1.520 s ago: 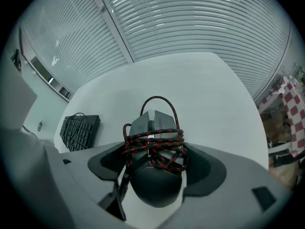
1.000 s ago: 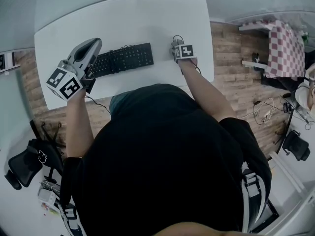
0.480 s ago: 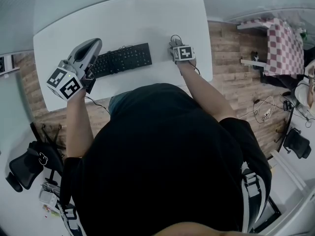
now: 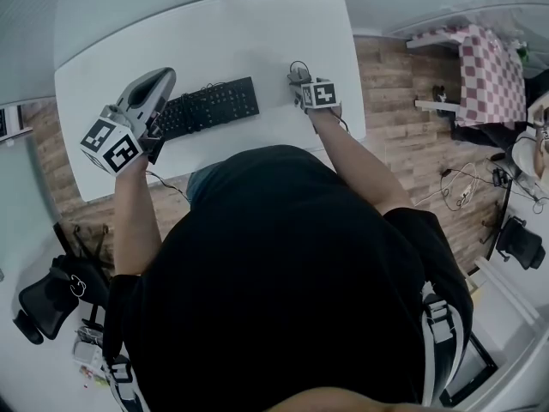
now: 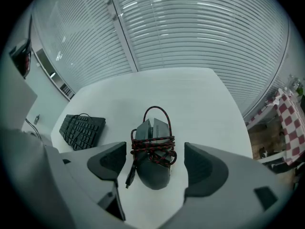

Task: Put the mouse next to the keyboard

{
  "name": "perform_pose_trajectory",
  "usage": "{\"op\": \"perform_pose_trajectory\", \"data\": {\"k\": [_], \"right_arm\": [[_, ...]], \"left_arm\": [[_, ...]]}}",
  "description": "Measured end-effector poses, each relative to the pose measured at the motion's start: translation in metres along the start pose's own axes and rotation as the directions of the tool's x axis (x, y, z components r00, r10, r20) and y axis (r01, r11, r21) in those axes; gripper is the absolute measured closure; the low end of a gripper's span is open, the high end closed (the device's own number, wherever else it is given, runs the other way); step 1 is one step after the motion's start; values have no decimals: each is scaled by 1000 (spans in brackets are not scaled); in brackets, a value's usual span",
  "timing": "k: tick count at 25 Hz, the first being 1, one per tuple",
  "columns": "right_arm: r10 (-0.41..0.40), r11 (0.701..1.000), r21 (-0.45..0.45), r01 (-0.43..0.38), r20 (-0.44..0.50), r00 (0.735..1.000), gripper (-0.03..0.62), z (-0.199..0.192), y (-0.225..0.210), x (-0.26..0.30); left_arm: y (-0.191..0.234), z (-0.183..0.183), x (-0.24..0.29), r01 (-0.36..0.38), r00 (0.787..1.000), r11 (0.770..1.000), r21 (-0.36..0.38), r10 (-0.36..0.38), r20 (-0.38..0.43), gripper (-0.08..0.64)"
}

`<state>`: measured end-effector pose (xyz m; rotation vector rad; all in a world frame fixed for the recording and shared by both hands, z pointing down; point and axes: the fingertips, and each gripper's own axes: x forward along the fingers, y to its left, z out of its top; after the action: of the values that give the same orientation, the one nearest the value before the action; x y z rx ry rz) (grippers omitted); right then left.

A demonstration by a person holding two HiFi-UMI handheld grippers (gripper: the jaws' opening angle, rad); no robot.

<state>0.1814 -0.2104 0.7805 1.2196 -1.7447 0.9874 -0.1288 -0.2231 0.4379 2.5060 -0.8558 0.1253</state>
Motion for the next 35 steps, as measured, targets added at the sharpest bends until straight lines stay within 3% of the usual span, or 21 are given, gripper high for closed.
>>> {"op": "perform_pose_trajectory", "data": {"k": [13, 15, 19, 28, 35], "right_arm": [[83, 994, 65, -92, 129, 988, 209, 27, 11, -47], [81, 994, 66, -92, 159, 984, 339, 34, 9, -56], [86, 992, 71, -102, 206, 975, 428, 50, 5, -73], [105, 989, 64, -134, 335, 936, 529, 87, -3, -116], [142, 984, 40, -175, 419, 897, 545, 107, 3, -147]], "left_arm": [[-7, 10, 9, 23, 1000, 1000, 20, -23, 4, 538], [-10, 12, 9, 25, 1000, 999, 22, -25, 6, 538], [-15, 17, 11, 33, 999, 999, 30, -34, 17, 538], [-25, 23, 15, 36, 999, 998, 48, -36, 13, 538], [-32, 28, 14, 44, 999, 997, 63, -46, 21, 538]]}}
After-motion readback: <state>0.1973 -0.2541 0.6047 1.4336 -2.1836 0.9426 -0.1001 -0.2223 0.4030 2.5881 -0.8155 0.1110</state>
